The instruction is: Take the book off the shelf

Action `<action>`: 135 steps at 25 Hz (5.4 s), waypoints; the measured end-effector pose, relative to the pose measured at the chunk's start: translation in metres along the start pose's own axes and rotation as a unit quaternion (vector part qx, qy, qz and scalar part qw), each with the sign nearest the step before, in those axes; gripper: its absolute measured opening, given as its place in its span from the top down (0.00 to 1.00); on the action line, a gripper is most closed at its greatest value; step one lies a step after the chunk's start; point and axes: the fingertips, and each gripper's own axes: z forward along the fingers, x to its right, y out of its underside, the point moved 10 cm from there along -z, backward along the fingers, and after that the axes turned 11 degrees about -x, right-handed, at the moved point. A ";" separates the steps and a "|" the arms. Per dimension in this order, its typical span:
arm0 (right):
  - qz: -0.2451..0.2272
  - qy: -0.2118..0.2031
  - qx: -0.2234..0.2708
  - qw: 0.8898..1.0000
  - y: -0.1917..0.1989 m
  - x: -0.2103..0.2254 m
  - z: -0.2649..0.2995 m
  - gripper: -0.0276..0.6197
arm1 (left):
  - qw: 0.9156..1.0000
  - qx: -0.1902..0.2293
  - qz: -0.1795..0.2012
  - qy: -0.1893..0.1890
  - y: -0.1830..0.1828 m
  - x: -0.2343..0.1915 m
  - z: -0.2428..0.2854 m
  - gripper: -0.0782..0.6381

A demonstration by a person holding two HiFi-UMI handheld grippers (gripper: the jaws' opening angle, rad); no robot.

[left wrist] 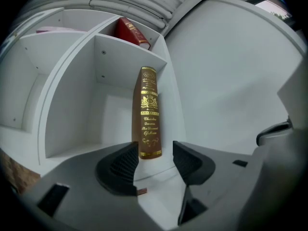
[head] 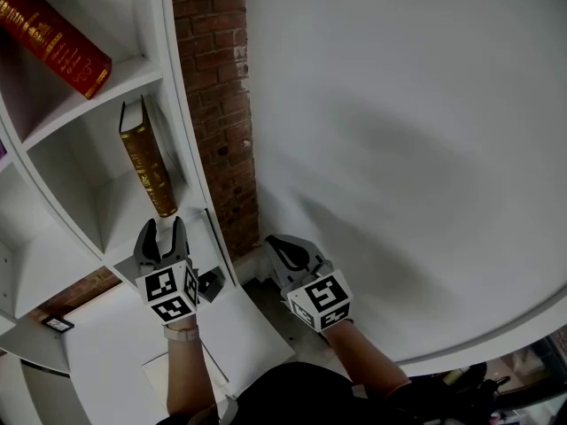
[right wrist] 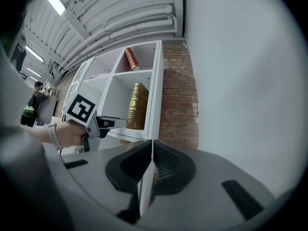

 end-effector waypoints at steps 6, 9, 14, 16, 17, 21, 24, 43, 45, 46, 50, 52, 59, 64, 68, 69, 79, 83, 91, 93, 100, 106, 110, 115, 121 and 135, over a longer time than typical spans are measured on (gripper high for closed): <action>-0.001 0.003 0.002 1.000 -0.004 0.001 0.014 0.93 | 1.000 0.007 0.005 -0.011 -0.017 -0.009 0.019 0.51; -0.001 0.006 0.000 1.000 -0.004 0.002 0.019 0.93 | 1.000 0.011 0.006 -0.020 -0.026 -0.013 0.027 0.49; -0.003 0.011 -0.001 1.000 -0.005 0.007 0.025 0.93 | 1.000 0.006 0.004 -0.021 -0.034 -0.013 0.042 0.47; -0.003 0.012 0.000 1.000 -0.005 0.008 0.026 0.93 | 1.000 0.001 0.006 -0.027 -0.036 -0.012 0.045 0.47; -0.003 0.013 0.000 1.000 -0.005 0.009 0.026 0.93 | 0.999 -0.001 0.008 -0.030 -0.038 -0.011 0.046 0.47; -0.003 0.015 0.002 1.000 -0.006 0.012 0.027 0.93 | 0.999 -0.016 0.014 -0.050 -0.042 -0.009 0.051 0.47; -0.003 0.015 0.004 1.000 -0.005 0.012 0.027 0.93 | 0.998 -0.023 0.012 -0.059 -0.043 -0.010 0.051 0.49; 0.004 0.005 0.008 1.000 0.000 0.011 0.011 0.93 | 0.998 -0.010 0.001 -0.061 -0.038 -0.004 0.015 0.57; 0.006 0.003 0.008 1.000 0.001 0.010 0.010 0.93 | 0.998 -0.010 0.004 -0.062 -0.037 -0.004 0.012 0.57; 0.007 0.002 0.007 1.000 0.002 0.010 0.011 0.93 | 0.998 -0.011 0.007 -0.061 -0.037 -0.004 0.011 0.57; 0.010 0.000 0.003 1.000 0.004 0.009 0.013 0.93 | 0.998 -0.005 0.016 -0.064 -0.040 -0.005 0.011 0.54; 0.013 0.001 0.002 1.000 0.005 0.010 0.014 0.93 | 0.998 -0.005 0.019 -0.066 -0.041 -0.007 0.015 0.51; 0.018 0.007 -0.003 1.000 0.009 0.012 0.020 0.93 | 0.998 -0.011 0.023 -0.063 -0.043 -0.013 0.033 0.48; 0.017 0.010 -0.002 1.000 0.008 0.011 0.025 0.93 | 0.998 -0.010 0.022 -0.054 -0.047 -0.013 0.044 0.48; 0.019 0.012 0.000 1.000 0.008 0.010 0.027 0.93 | 0.998 -0.010 0.020 -0.059 -0.049 -0.015 0.050 0.48; 0.019 0.012 0.001 1.000 0.008 0.010 0.027 0.93 | 0.998 -0.011 0.020 -0.063 -0.049 -0.015 0.050 0.48; 0.020 0.015 0.003 1.000 0.008 0.009 0.019 0.93 | 0.998 -0.006 0.008 -0.060 -0.047 -0.017 0.044 0.54; 0.017 0.013 0.004 1.000 0.008 0.006 0.013 0.93 | 0.998 -0.003 0.007 -0.059 -0.046 -0.016 0.035 0.55; 0.015 0.001 0.007 1.000 0.008 -0.005 -0.005 0.93 | 0.998 0.004 0.012 -0.058 -0.044 -0.011 0.006 0.57; 0.013 -0.004 0.007 1.000 0.008 -0.008 -0.010 0.93 | 0.998 0.007 0.014 -0.059 -0.042 -0.010 -0.003 0.57; 0.011 -0.019 0.008 1.000 0.011 -0.020 -0.033 0.93 | 0.998 0.013 0.017 -0.065 -0.038 -0.002 -0.040 0.57; 0.009 -0.039 0.006 0.999 0.014 -0.034 -0.054 0.93 | 0.997 0.018 0.017 -0.070 -0.033 0.006 -0.076 0.58; 0.008 -0.053 0.003 0.999 0.016 -0.046 -0.069 0.93 | 0.997 0.020 0.016 -0.079 -0.029 0.009 -0.103 0.58; 0.008 -0.069 0.001 0.998 0.017 -0.061 -0.087 0.93 | 0.996 0.017 0.018 -0.090 -0.023 0.012 -0.136 0.58; 0.007 -0.088 -0.001 0.996 0.020 -0.080 -0.106 0.93 | 0.995 0.016 0.022 -0.096 -0.012 0.016 -0.178 0.58; -0.005 -0.148 -0.016 0.989 0.036 -0.141 -0.141 0.93 | 0.992 -0.012 0.016 -0.126 0.037 0.012 -0.269 0.58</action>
